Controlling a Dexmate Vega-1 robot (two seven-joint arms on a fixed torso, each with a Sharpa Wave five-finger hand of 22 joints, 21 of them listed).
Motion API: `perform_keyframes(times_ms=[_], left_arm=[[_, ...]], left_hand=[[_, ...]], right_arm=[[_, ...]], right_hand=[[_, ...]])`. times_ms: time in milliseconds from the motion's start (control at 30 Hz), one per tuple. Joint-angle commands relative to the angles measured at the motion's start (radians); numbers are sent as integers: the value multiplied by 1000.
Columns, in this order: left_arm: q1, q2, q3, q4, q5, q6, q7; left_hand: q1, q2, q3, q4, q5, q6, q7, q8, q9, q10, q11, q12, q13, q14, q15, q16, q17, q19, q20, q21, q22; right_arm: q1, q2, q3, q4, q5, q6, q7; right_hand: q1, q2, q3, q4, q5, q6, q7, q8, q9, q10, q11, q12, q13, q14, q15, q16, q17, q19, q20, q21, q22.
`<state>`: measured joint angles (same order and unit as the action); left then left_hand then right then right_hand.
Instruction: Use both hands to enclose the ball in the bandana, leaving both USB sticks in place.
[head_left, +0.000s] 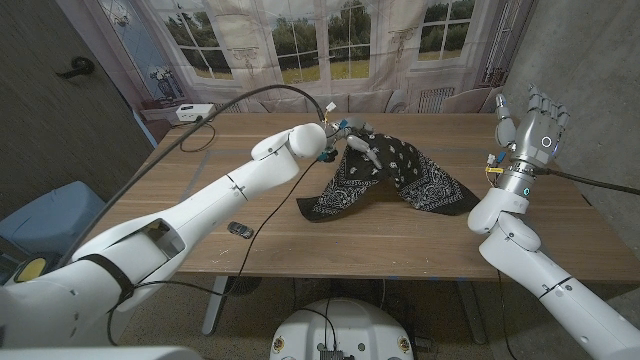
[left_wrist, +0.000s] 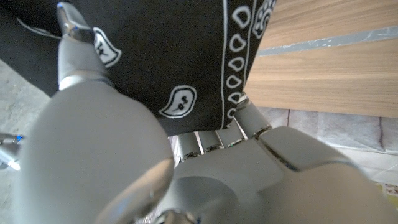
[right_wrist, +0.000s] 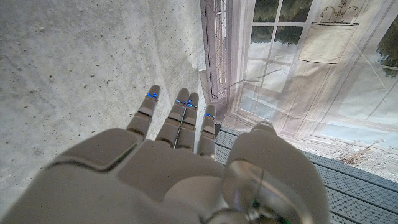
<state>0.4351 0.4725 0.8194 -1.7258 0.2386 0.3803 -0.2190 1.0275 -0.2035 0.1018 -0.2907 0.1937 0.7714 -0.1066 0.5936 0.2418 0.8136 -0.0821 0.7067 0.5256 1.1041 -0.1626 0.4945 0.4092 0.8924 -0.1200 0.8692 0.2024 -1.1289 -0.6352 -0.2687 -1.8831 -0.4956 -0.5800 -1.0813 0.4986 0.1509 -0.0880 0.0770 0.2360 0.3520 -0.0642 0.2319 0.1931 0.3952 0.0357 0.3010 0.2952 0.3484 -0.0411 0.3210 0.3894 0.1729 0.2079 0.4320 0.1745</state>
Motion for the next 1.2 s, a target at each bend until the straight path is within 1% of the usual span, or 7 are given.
perform_keyframes(times_ms=[33, 133, 567, 833, 1033, 1133, 1200], left_arm=[[62, 65, -53, -120, -55, -61, 139], [100, 97, -70, -194, -25, -56, 191], [247, 190, -158, -395, 35, -43, 319], [343, 253, -211, -539, 119, 11, 373], [420, 287, -233, -646, 266, 69, 447], [452, 289, -218, -684, 392, 111, 492], [469, 278, -185, -697, 531, 155, 531]], left_hand=[[321, 348, 155, 140, -2, 129, 112, 21, 53, 40, -47, 6, 31, 30, -63, -9, 18, -10, -4, 7, 1], [318, 349, 157, 141, -4, 128, 110, 21, 52, 40, -48, 5, 33, 30, -63, -12, 19, -13, -4, 10, 1], [312, 344, 166, 141, -8, 130, 104, 21, 52, 44, -54, 2, 40, 37, -65, -24, 23, -20, -7, 23, -2], [309, 341, 171, 140, -9, 135, 102, 20, 50, 46, -57, 0, 44, 42, -65, -30, 25, -24, -8, 30, -3], [306, 338, 174, 140, -10, 136, 99, 21, 50, 51, -63, -2, 46, 46, -66, -34, 27, -25, -11, 36, -4], [303, 336, 176, 140, -10, 138, 99, 20, 49, 52, -63, -3, 48, 48, -67, -37, 29, -26, -13, 40, -5], [302, 335, 177, 140, -10, 138, 97, 20, 49, 52, -63, -5, 49, 49, -67, -39, 29, -28, -14, 41, -5]], right_arm=[[-5, 3, 4, -6, -6, 13, -17], [-6, 1, 1, -13, -13, 15, -19], [-25, 1, -8, -54, -57, 16, -36], [-50, 36, 9, -64, -114, 45, -36], [-61, 54, 16, -68, -143, 67, -36], [-66, 59, 19, -73, -152, 74, -36], [-69, 62, 20, -76, -163, 75, -36]], right_hand=[[-1, 3, 4, 2, -3, 5, 3, -3, 2, 3, -2, -3, 2, 0, -24, -1, 0, 3, -2, -7, 4], [-1, 2, 5, 2, -3, 5, 3, -3, 2, 2, -1, -4, 3, 0, -24, -1, 0, 3, -2, -9, 4], [-3, 0, 6, 2, -5, 6, 3, -6, 2, 3, -2, -6, 5, 0, -24, -3, -1, 6, -4, -15, 4], [-4, -1, 8, 3, -6, 8, 4, -7, 2, 1, -2, -9, 6, -4, -25, -6, -2, 10, -7, -17, 4], [-4, -2, 8, 2, -6, 10, 3, -8, 2, -1, -5, -10, 6, -5, -25, -7, -2, 12, -8, -19, 4], [-4, -2, 9, 2, -7, 9, 3, -9, 2, -1, -2, -11, 7, -4, -25, -7, -3, 15, -7, -20, 4], [-4, -3, 9, 2, -7, 9, 3, -9, 2, -1, -5, -11, 7, -4, -26, -8, -3, 16, -6, -21, 4]])
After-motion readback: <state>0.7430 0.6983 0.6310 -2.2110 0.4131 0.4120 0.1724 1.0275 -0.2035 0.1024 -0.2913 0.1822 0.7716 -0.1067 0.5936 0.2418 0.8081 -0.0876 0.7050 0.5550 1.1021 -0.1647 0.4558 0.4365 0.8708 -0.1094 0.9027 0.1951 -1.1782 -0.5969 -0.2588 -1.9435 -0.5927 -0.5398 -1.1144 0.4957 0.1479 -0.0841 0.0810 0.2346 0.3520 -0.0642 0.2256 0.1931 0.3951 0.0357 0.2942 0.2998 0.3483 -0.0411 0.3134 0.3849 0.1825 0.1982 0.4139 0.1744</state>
